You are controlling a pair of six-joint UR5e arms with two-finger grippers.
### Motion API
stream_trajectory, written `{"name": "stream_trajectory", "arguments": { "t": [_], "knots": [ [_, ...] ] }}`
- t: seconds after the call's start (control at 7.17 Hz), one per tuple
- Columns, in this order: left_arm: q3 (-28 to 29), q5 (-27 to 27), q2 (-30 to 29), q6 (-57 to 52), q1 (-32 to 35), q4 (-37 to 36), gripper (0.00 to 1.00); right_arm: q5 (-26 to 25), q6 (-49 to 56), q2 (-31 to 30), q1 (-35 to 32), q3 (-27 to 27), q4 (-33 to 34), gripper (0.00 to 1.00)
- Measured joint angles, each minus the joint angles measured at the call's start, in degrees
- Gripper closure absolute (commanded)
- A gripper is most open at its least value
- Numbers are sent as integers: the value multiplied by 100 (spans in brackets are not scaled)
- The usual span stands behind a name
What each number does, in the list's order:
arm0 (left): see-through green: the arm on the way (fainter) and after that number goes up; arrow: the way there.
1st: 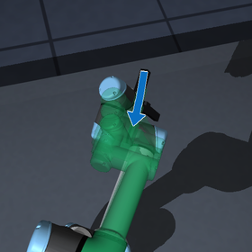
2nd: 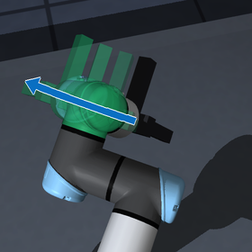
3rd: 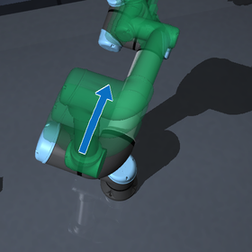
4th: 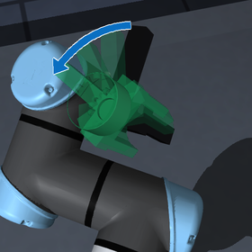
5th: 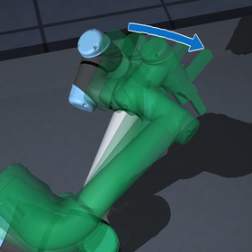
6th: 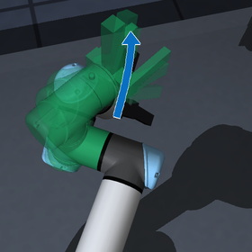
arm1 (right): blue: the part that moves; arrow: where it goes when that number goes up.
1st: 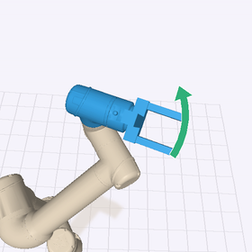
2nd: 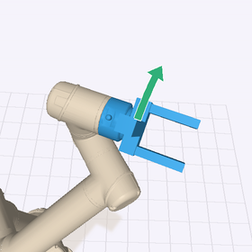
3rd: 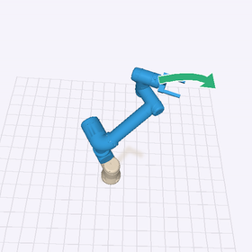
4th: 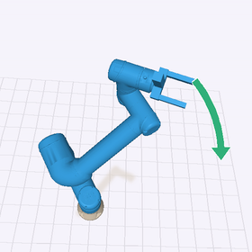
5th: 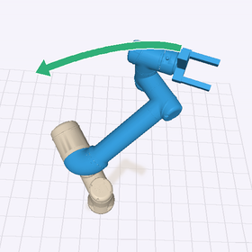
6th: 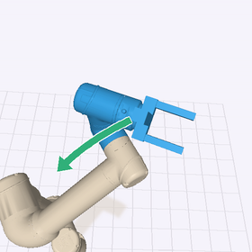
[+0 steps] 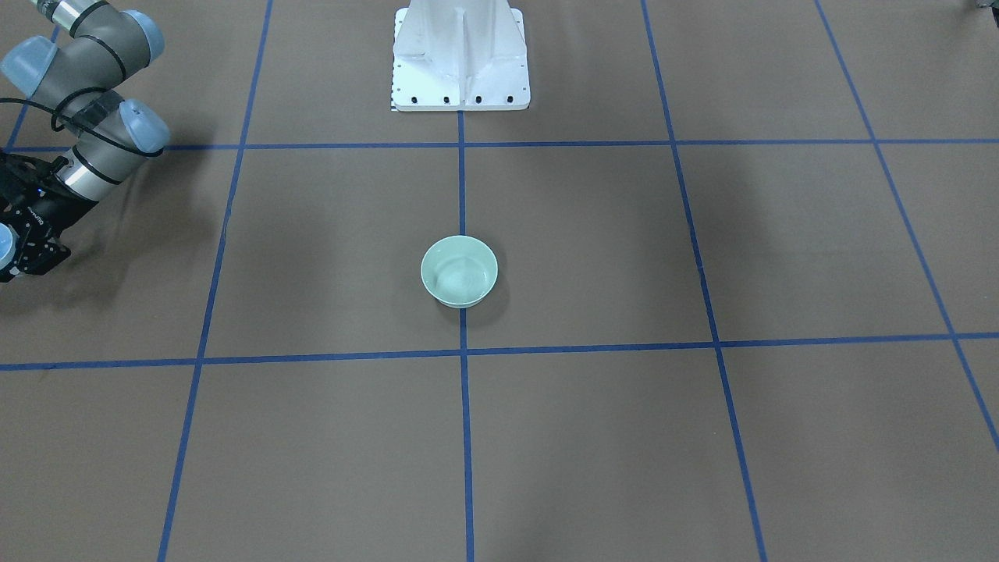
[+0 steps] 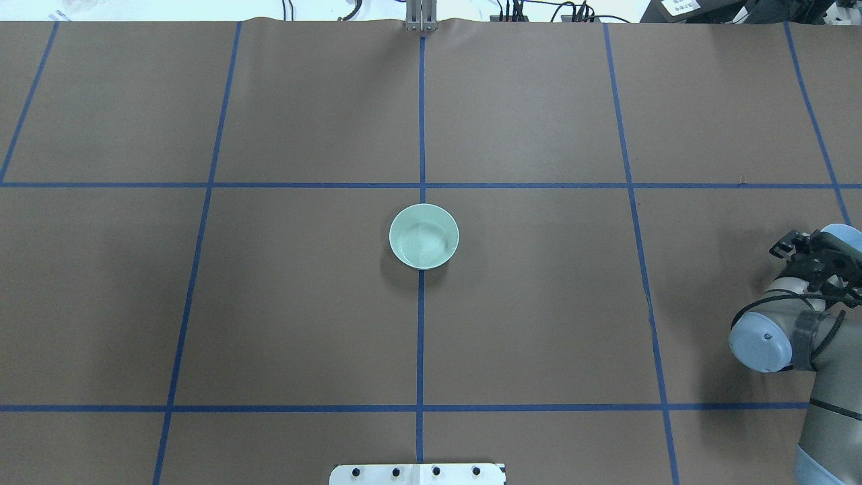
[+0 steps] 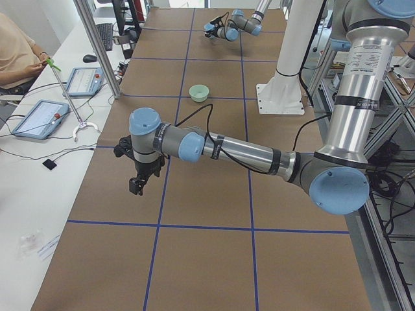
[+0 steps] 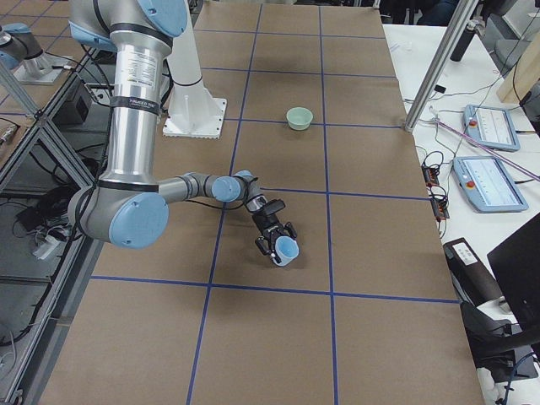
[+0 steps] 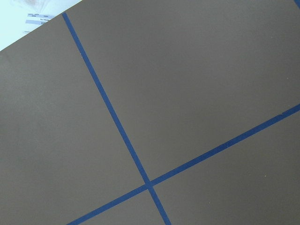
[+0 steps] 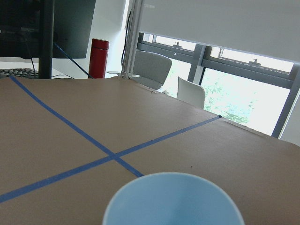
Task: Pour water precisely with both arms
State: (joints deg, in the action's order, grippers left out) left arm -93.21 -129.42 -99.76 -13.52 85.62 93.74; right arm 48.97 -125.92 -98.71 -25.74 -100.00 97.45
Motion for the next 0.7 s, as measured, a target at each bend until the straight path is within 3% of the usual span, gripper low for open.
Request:
{"name": "stream_trajectory", "arguments": {
  "t": [0.42, 0.7],
  "knots": [
    [21, -17, 263, 211, 17, 17, 0, -51, 761, 116, -353, -176, -401, 100],
    [-14, -33, 382, 958, 66, 25, 0, -30, 1976, 148, -531, -220, -1790, 100]
  ]
}}
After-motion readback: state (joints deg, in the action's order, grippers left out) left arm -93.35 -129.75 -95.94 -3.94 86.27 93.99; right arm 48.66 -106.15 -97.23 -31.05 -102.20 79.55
